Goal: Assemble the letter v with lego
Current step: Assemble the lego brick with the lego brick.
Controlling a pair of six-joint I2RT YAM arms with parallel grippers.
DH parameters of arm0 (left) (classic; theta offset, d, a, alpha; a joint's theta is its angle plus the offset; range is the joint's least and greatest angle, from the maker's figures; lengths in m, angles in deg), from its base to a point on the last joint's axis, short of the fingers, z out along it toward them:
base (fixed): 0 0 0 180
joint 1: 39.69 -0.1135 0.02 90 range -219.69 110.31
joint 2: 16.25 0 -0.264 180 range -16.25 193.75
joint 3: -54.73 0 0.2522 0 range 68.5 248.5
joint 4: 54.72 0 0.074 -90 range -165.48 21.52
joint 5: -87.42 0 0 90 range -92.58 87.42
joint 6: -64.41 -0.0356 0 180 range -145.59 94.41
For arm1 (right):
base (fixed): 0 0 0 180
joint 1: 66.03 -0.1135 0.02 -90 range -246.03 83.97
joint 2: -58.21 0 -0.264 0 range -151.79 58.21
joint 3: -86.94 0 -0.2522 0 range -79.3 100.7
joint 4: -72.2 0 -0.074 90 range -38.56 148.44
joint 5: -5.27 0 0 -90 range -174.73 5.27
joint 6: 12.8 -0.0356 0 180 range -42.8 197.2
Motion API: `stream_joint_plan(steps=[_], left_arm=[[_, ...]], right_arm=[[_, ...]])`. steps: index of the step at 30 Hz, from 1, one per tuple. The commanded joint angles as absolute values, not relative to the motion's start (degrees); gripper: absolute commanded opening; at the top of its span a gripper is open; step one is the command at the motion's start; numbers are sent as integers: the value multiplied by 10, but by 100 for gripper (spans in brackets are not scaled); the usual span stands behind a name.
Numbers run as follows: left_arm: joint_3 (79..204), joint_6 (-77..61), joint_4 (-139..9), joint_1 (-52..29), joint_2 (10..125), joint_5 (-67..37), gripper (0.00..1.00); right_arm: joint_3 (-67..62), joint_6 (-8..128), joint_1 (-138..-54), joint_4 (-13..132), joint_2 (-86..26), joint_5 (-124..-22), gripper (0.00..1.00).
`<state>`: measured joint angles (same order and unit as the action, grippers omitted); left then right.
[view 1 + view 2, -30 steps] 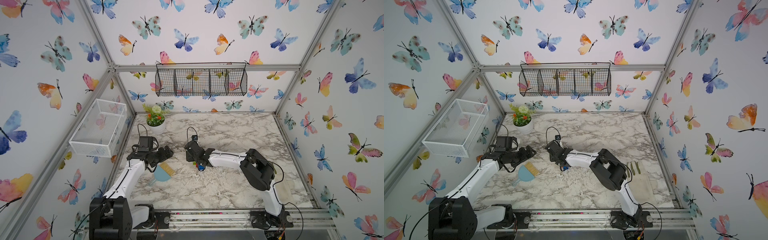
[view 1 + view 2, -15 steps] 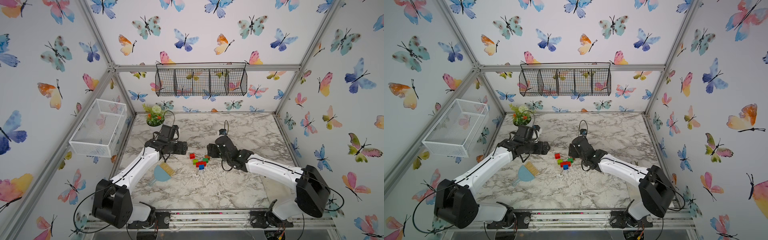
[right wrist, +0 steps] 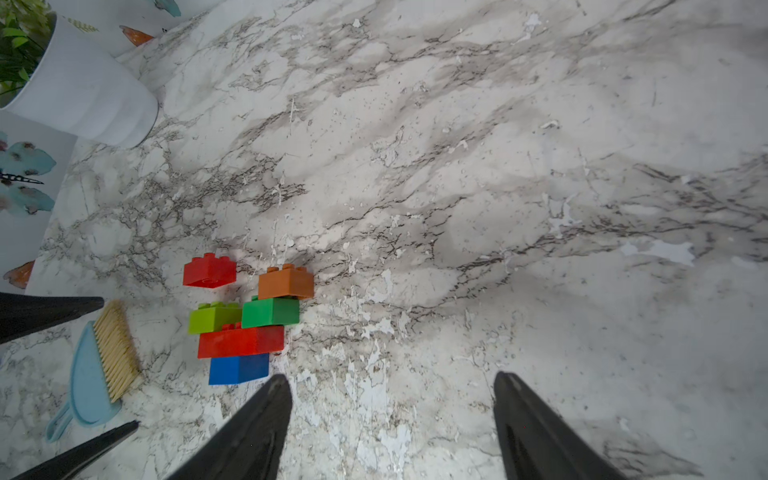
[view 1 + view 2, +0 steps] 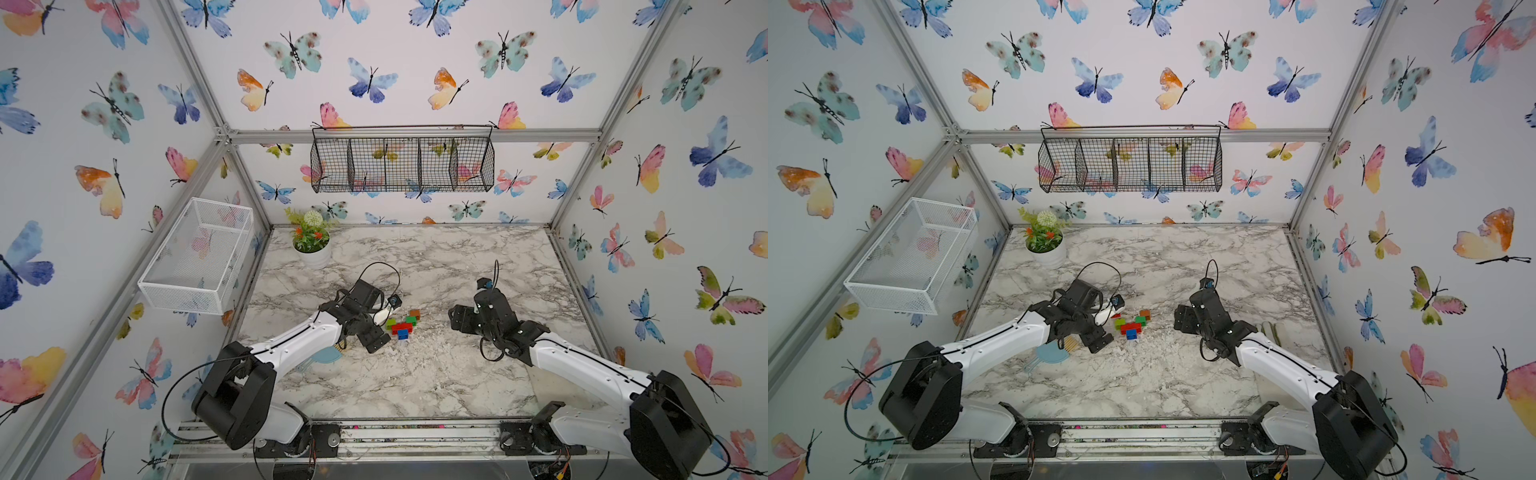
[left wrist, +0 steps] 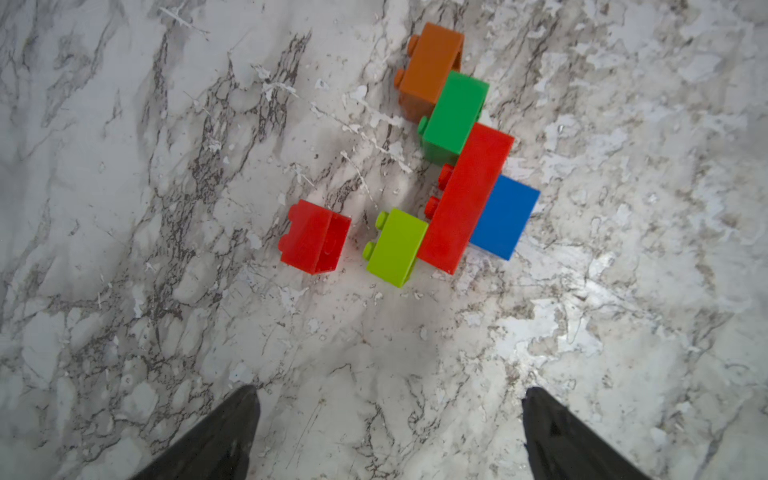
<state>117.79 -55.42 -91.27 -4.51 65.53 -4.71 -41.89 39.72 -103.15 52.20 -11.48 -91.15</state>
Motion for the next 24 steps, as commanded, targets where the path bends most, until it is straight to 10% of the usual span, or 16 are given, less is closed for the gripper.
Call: stream_joint_plan(steps=[1,24], left_arm=[[1201,-645,-893,-53,686,-32,99],[1300,-728,-945,-87,834,-136,95]], right_arm=[[-427,416,-1025,553,-119,-881,81],[-432,434,-1000,584,-159,-849,81]])
